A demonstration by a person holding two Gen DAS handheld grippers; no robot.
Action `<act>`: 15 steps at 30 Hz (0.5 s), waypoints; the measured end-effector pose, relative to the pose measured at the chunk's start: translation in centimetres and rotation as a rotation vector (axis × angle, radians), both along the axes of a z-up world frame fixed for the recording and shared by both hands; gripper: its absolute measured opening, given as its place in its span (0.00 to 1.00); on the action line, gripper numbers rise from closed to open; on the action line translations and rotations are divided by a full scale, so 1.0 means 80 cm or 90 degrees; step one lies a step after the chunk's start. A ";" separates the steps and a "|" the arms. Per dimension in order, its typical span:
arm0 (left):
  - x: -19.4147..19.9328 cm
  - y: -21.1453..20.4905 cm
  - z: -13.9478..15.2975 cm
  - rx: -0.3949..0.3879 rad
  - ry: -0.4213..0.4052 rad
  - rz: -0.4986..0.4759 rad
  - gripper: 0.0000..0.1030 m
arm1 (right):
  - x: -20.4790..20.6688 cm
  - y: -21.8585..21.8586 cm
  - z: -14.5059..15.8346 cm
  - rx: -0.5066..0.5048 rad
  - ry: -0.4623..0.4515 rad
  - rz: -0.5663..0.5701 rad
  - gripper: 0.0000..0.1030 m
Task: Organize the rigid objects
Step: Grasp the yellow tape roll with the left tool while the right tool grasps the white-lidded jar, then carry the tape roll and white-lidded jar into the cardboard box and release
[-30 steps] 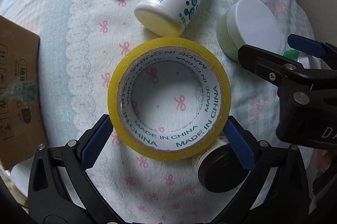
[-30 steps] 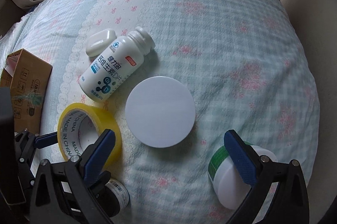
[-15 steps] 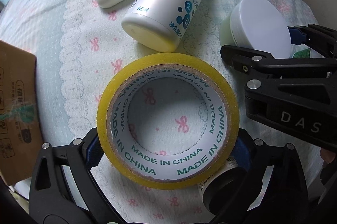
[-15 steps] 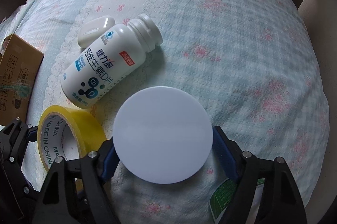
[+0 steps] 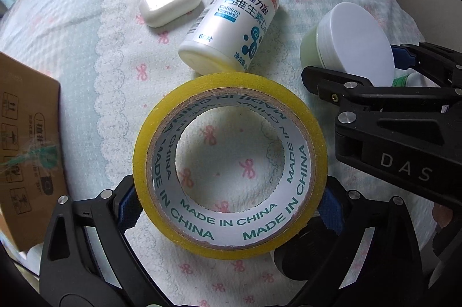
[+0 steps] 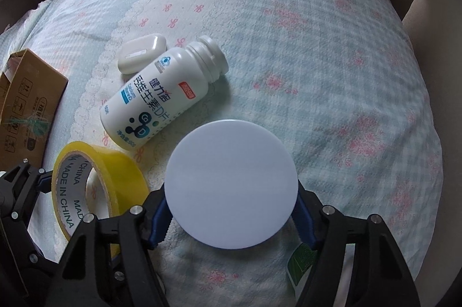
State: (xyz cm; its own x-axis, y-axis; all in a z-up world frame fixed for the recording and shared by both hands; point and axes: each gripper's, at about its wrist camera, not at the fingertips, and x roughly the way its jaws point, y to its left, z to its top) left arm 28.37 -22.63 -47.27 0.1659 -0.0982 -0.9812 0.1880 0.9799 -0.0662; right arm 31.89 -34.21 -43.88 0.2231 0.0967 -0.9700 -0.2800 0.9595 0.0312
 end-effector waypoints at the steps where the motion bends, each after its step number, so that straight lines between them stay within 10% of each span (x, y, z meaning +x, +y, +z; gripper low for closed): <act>1: 0.000 0.002 0.006 -0.003 -0.004 0.001 0.93 | -0.001 0.000 0.005 0.000 -0.004 -0.002 0.64; 15: -0.027 0.045 0.177 -0.034 -0.102 -0.003 0.93 | -0.044 -0.001 0.162 0.005 -0.078 -0.056 0.64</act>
